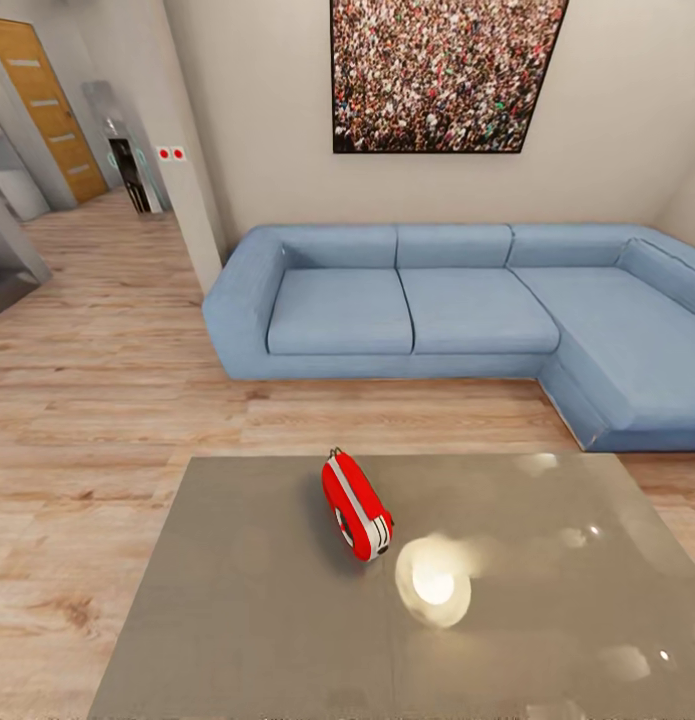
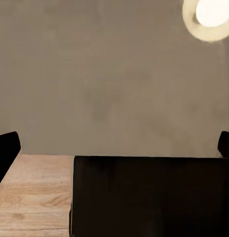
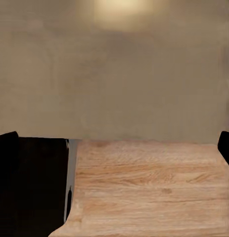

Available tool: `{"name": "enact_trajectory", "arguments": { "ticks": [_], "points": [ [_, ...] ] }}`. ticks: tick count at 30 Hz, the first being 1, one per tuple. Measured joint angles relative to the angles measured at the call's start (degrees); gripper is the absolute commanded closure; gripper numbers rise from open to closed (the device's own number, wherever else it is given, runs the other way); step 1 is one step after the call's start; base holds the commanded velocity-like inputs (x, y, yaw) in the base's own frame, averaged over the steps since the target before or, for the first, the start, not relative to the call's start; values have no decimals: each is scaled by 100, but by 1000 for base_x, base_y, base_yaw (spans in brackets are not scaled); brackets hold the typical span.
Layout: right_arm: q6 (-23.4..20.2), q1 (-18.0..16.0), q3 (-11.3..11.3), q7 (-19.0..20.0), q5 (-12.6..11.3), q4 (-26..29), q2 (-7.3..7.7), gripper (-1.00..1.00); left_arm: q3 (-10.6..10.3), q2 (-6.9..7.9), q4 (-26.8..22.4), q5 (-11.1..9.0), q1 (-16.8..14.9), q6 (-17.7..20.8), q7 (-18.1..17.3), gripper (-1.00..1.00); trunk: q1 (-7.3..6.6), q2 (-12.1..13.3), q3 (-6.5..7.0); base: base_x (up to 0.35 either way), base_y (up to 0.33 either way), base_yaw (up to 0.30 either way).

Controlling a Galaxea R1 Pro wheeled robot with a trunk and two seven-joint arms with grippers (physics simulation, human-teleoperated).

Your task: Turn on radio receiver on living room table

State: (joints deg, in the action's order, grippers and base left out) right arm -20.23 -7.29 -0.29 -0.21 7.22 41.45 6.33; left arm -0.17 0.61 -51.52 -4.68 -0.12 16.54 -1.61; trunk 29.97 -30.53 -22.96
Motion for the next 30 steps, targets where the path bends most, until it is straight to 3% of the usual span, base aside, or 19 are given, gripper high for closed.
{"name": "enact_trajectory", "arguments": {
  "ticks": [2,8,12,14,16,19,24,30],
  "points": [
    [-175,-381,-3,31,-15,25,-3,-100,-1,4,-82,-9,-97,76,-23,-100,0,0,-19,0,0,0],
    [-401,-965,3,81,-9,44,-56,-100,1,-1,-113,-19,-600,135,-298,-100,0,0,-75,0,0,0],
    [-419,-1447,11,490,0,73,-82,-100,1,-1,-99,-19,-1268,290,-924,-100,0,0,-112,0,0,0],
    [-402,-1509,11,651,-6,89,-79,-100,1,-13,-101,4,-1340,297,-982,-100,-1,0,-131,0,0,0],
    [-378,-1589,12,1202,-1,160,-97,-100,-29,-73,-95,40,-1432,282,-1051,-100,-1,0,-149,0,0,0],
    [-396,-1608,12,1459,0,312,-137,-100,-39,-79,-122,58,-1486,323,-1057,-100,-1,0,-177,0,0,0],
    [-437,-1616,12,1509,12,497,-326,-100,-43,-78,-136,67,-1553,347,-1038,-100,-1,0,-224,0,0,0],
    [-440,-1617,12,1470,15,522,-380,-100,-44,-38,-147,66,-1567,349,-1037,-100,-1,0,-279,0,0,0]
  ]
}}
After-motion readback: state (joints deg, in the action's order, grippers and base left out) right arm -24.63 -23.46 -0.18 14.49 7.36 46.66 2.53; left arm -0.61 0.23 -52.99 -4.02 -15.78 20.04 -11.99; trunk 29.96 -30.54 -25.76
